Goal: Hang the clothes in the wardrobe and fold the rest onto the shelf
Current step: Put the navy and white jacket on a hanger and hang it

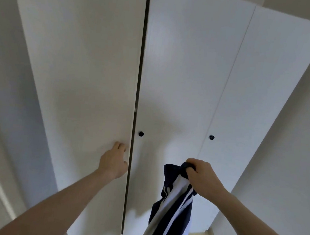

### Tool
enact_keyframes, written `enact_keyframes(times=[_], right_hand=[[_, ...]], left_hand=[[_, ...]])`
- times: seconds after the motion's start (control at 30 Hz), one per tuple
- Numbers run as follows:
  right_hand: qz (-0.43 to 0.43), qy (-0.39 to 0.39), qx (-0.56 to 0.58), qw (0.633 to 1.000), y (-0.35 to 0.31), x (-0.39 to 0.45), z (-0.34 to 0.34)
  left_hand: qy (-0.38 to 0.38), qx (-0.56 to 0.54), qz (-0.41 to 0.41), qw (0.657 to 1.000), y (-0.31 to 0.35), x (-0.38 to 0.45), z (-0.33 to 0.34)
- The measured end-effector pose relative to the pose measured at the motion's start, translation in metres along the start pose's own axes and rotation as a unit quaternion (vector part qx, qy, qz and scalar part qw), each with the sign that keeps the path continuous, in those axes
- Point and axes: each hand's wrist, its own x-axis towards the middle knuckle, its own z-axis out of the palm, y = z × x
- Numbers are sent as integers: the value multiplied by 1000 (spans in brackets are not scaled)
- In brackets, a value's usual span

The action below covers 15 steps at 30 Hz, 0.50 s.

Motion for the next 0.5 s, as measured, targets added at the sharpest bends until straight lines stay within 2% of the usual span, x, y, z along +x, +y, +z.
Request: enact_keyframes(times=[0.3,0.5], right_hand=[[-73,-60,-12,995,-8,-13,20],[-95,-97,-6,991,-14,-24,36]], left_hand=[[42,16,-66,997,-40,-141,-37],[11,66,-139,988,-74,-201,-73]])
